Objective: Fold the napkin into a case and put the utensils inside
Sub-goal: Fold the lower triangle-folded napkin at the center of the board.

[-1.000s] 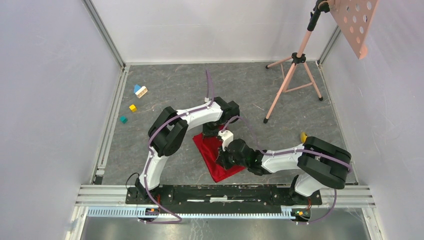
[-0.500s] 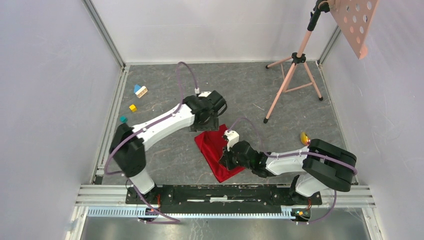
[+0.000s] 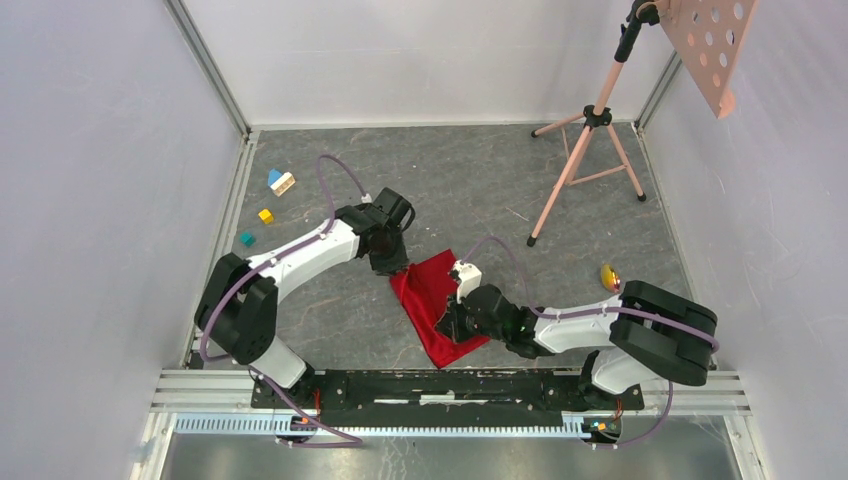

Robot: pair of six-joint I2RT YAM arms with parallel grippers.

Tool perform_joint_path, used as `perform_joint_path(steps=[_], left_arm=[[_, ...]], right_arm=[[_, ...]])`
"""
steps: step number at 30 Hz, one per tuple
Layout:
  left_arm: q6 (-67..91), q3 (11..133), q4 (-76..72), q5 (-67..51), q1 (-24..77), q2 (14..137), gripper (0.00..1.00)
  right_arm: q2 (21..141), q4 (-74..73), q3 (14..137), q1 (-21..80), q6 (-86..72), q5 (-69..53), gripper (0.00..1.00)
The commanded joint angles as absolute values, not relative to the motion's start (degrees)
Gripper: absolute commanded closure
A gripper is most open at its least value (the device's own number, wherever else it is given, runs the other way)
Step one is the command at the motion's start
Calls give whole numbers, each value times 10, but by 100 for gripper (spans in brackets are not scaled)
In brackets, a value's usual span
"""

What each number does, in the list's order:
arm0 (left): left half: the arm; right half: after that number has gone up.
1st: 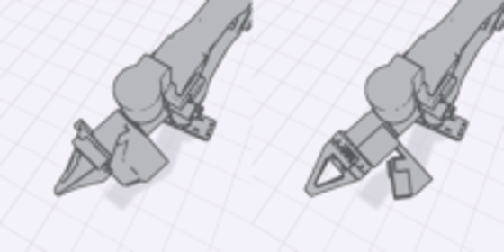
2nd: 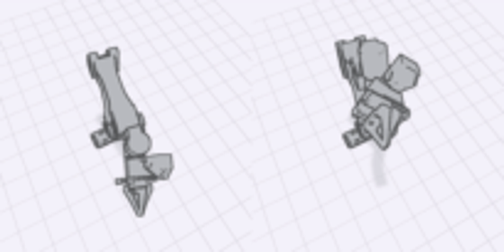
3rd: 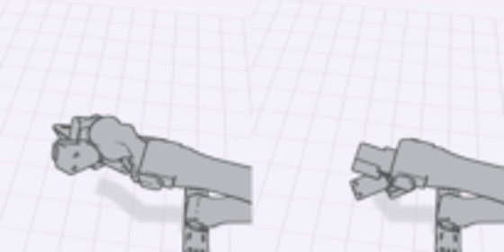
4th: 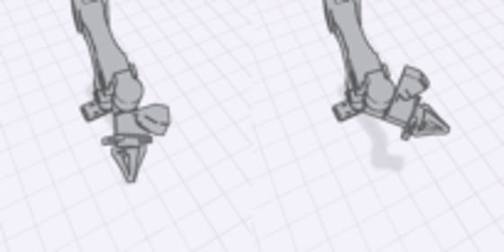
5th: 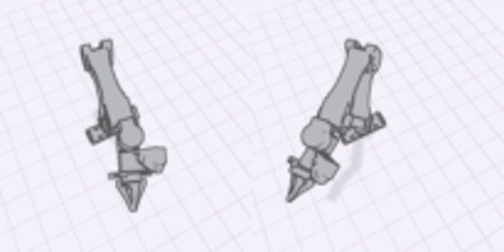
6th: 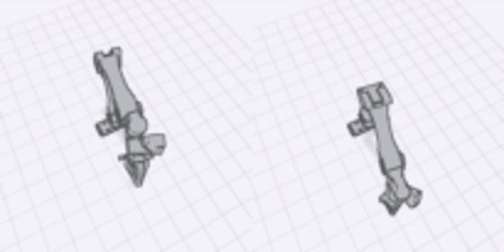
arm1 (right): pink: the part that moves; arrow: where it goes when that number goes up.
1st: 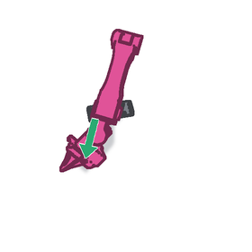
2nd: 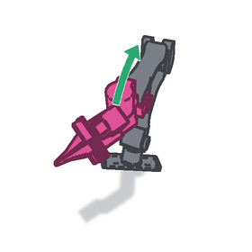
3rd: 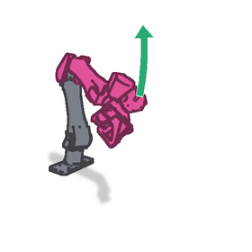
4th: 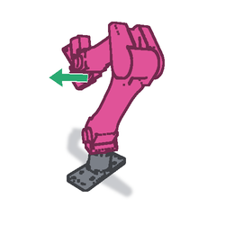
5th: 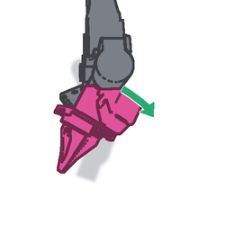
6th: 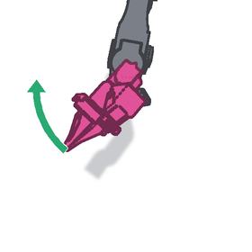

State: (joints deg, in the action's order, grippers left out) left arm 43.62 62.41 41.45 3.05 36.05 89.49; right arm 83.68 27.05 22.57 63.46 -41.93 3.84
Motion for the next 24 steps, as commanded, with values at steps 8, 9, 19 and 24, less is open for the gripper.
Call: perform_joint_path(steps=[8,9,19,24], left_arm=[[416,618,330,-43,355,947,73],[415,619,327,-46,355,952,74],[404,639,309,-48,356,1012,80],[398,635,309,-41,354,1028,84]], right_arm=[[815,270,212,647,-465,73,99],[816,267,211,647,-466,75,100],[813,237,213,647,-456,103,100],[802,162,260,645,-356,145,81]])
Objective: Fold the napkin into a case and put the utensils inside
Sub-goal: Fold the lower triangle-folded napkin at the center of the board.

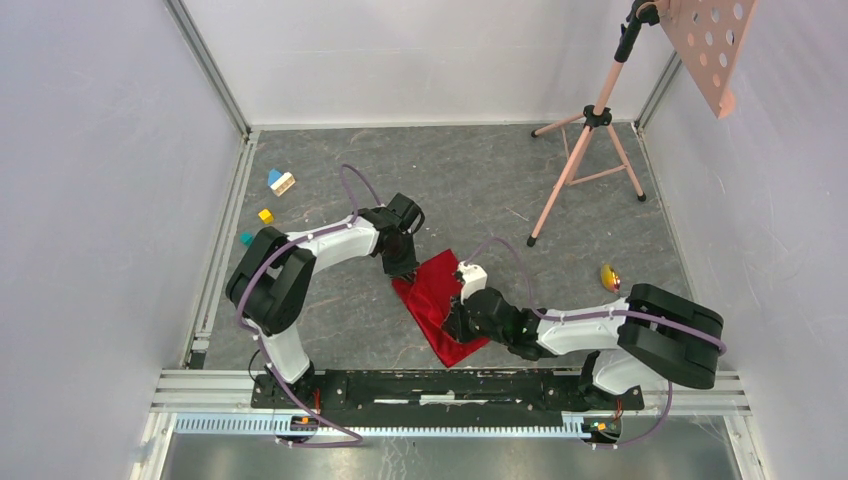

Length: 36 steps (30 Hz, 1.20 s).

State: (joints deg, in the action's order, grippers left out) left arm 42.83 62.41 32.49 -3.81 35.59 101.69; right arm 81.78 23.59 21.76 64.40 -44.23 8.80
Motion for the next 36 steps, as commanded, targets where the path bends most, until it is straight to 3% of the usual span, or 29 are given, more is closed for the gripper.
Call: perform_joint_path(steps=[1,5,9,12,15,19,26,36], left_arm=[[397,632,308,-40,353,1029,85],[397,623,303,-42,350,1025,86],[397,617,297,-45,344,1024,88],[400,613,290,-55,338,1029,90],[400,613,286,-60,334,1034,91],[398,613,285,-63,329,1039,92],[389,613,285,-64,320,1041,93],[370,626,283,-70,308,1070,95]], right_arm=[[802,143,278,642,-329,152,74],[809,115,330,631,-225,113,55],[826,219,331,596,-196,-26,46],[888,297,356,559,-208,-176,49],[954,364,391,545,-225,-278,59],[1011,381,424,543,-244,-322,70],[1031,365,383,531,-253,-314,67],[942,405,249,527,-282,-343,61]])
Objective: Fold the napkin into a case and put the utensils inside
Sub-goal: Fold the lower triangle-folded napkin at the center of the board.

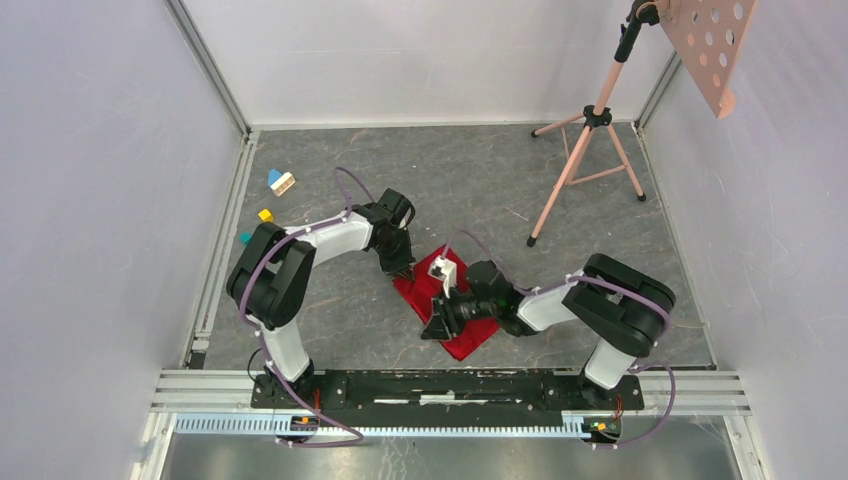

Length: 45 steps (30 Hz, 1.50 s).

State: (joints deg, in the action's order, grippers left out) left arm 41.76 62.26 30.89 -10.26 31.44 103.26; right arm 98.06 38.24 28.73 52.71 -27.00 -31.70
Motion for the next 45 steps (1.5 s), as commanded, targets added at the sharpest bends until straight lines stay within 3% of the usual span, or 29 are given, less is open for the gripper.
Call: perform_joint_path(steps=[1,17,28,31,39,45], left_arm=[[369,627,283,-70,308,1073,95],[349,662,301,-67,304,1086,95],[341,701,318,-83,305,1082,93],[334,715,335,-85,304,1057,87],[334,728,375,-104,305,961,53],[370,629,338,-138,305,907,51]], right_arm=[[935,407,236,527,-282,-343,60],[821,400,97,475,-280,-363,57],[737,254,154,451,-242,-324,55],[717,197,182,433,-229,-298,52],[727,79,241,411,-180,-240,55],[734,146,210,414,-226,-251,64]])
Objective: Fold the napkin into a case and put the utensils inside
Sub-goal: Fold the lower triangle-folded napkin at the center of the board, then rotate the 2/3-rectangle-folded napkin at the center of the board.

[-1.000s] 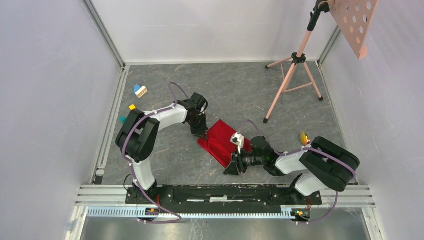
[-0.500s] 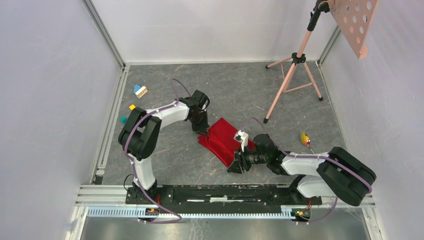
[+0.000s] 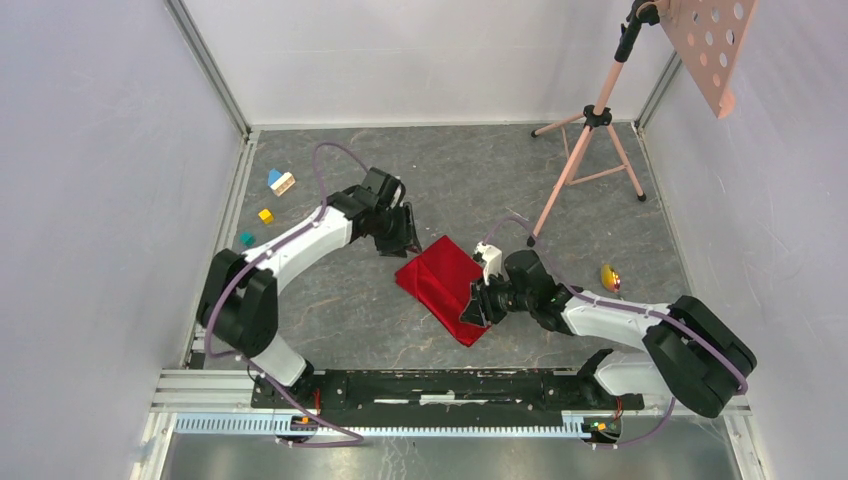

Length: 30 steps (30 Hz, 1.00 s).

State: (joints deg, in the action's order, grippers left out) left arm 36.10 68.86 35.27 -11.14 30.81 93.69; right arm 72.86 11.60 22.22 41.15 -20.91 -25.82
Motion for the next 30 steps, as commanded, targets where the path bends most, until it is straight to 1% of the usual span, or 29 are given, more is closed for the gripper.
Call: perform_joint_path(steps=[1,5,6,7,9,12,14,18,20,22,30], left_arm=[[378,610,326,-140,305,904,51],[401,568,274,-161,305,917,56],[403,568,267,-156,305,925,59],[405,573,269,-148,304,932,66],[406,583,269,-133,304,942,72],[418,581,258,-125,304,935,77],[424,579,258,-120,304,932,80],[428,581,258,-113,304,944,81],[427,587,261,-112,303,966,84],[427,588,261,-104,302,985,87],[413,577,257,-77,289,1033,90]], right_arm=[[735,151,206,414,-228,-244,65],[731,150,197,416,-219,-211,67],[730,137,202,418,-213,-203,67],[729,122,212,420,-203,-196,67],[724,96,232,428,-187,-192,65],[725,86,255,439,-180,-227,63],[730,115,251,444,-195,-270,62],[758,211,231,452,-248,-350,61],[769,241,217,452,-267,-360,62],[769,244,203,453,-267,-353,65],[764,216,145,453,-229,-291,69]])
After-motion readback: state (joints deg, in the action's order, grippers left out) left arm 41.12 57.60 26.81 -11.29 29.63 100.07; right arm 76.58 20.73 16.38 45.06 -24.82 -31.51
